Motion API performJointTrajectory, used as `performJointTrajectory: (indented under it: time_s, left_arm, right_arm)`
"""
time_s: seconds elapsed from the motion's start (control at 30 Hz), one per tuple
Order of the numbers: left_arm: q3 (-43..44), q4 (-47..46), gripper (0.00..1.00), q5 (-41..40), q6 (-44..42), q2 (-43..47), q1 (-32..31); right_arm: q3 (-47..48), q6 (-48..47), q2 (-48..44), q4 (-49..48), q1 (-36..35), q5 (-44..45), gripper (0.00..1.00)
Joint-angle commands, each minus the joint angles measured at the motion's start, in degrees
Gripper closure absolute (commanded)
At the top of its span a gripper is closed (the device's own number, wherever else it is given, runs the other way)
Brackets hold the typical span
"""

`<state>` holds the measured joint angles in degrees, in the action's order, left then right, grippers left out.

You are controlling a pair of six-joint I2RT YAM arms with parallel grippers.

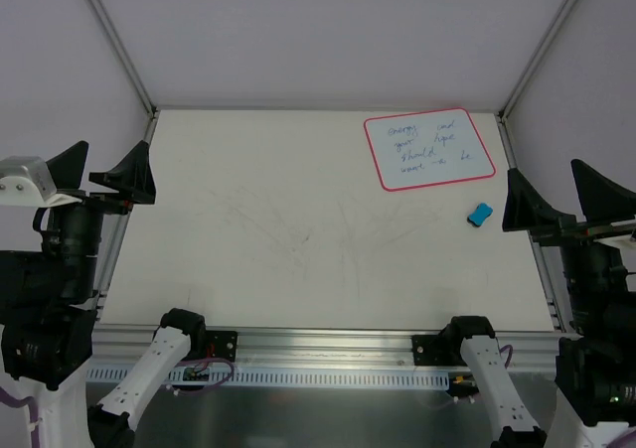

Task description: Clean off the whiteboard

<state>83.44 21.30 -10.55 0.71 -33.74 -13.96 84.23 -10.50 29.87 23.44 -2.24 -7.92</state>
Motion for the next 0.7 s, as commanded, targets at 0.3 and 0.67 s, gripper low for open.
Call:
performJointTrajectory:
  time_s: [0.3,0.67]
  left_arm:
    - [-14.3,-2.1,0.01,6.7,12.6,-4.1,-0.5]
    - [-31.9,-2.1,0.01,18.7,23.2,-11.2,-0.5]
  right_arm:
    - [-12.8,16.8,15.0,-1.4,-0.4,-3.6,0.01]
    - [-12.6,17.1,48.5,1.1,-2.1,-5.2,0.01]
